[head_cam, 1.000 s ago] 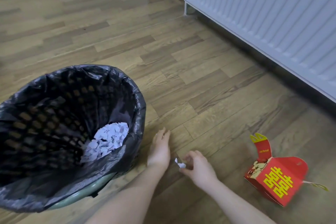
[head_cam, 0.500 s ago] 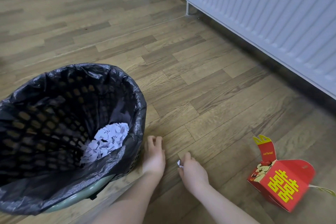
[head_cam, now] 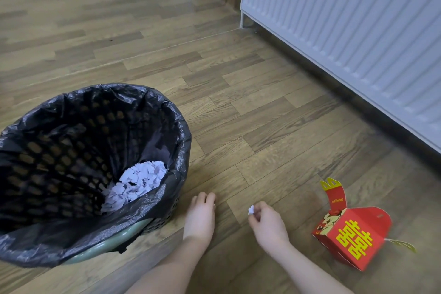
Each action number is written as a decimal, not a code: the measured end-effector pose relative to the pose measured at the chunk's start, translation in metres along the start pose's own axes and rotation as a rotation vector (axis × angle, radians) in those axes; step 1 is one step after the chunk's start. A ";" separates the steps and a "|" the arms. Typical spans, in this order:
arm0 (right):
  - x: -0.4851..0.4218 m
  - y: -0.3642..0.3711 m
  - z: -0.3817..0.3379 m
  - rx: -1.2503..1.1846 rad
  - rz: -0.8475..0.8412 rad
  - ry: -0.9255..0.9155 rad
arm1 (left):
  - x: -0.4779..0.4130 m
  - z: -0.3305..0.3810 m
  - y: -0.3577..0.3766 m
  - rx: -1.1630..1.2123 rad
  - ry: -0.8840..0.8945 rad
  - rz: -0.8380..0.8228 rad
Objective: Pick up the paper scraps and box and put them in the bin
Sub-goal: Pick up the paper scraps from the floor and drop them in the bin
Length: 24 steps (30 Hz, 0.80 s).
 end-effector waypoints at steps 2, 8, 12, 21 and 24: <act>0.004 -0.019 -0.003 -0.211 0.088 0.005 | 0.009 0.028 -0.014 0.098 0.079 0.040; 0.019 -0.105 -0.068 -0.693 0.294 -0.207 | 0.043 0.116 -0.087 0.524 0.252 0.283; 0.048 -0.167 -0.130 -0.911 0.393 -0.395 | 0.050 0.157 -0.165 0.724 0.401 0.457; 0.097 -0.177 -0.243 -0.955 0.176 -0.621 | 0.051 0.107 -0.301 0.797 0.221 0.949; 0.092 -0.151 -0.252 -0.810 0.067 -0.574 | 0.049 0.068 -0.288 0.668 -0.018 0.886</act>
Point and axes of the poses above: each hand's wrist, its own x-axis away from the middle knuckle, its own y-axis out of the palm, z = x × y, the point moved 5 cm from there along -x, towards the middle knuckle, and after that the axes turned 12 degrees about x, right-handed, at the moved point
